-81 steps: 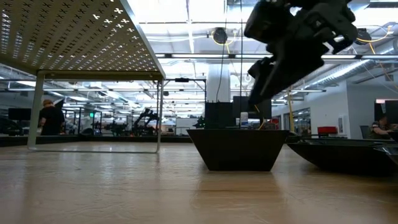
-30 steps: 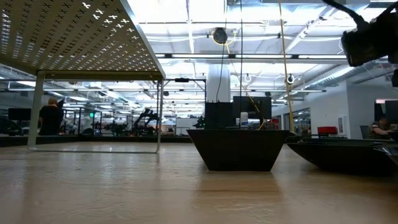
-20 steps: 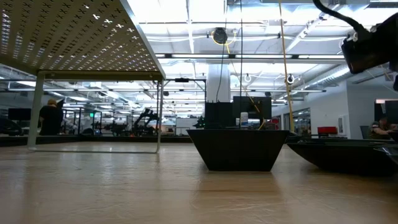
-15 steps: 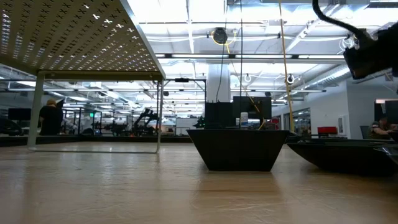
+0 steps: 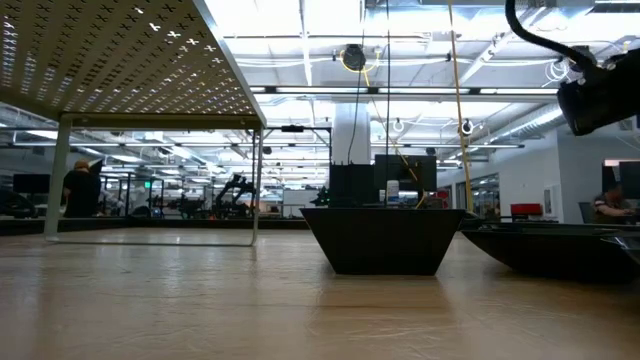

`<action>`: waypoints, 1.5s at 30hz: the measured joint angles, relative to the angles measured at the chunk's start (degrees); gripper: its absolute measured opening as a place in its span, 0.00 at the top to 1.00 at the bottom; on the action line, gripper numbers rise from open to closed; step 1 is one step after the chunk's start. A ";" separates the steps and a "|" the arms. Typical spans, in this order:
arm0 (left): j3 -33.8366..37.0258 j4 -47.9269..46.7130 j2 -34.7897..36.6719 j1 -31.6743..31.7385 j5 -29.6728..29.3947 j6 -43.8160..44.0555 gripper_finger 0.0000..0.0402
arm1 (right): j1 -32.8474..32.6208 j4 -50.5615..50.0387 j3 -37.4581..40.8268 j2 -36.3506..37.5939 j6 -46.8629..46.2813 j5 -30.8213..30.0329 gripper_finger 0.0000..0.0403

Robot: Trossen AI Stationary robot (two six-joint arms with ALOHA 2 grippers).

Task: Pick & Place Mini shaped plates
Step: Stack the distorted square plate on top of the other distorted square plates on the shelf

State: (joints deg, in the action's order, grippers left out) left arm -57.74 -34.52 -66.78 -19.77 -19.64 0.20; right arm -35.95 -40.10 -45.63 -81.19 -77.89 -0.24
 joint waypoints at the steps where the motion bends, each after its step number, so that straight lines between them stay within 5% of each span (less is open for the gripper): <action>1: 0.00 0.00 0.00 0.00 0.00 0.05 0.84 | 0.01 -0.03 0.00 0.28 0.31 -0.21 0.98; 18: 0.00 0.11 0.00 0.00 0.00 0.03 0.84 | -0.01 2.12 0.00 17.16 14.53 -15.09 1.00; 31: -0.09 16.36 -4.51 1.13 -0.84 -0.53 0.84 | 4.88 35.51 0.01 17.65 67.77 -54.22 1.00; 45: -0.09 42.43 -16.55 5.95 -30.38 -15.18 0.44 | 21.69 85.66 0.02 1.59 107.43 -56.21 1.00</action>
State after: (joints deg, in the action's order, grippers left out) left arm -57.82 7.91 -83.34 -13.82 -50.02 -14.98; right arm -14.27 45.55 -45.60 -79.60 29.55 -56.46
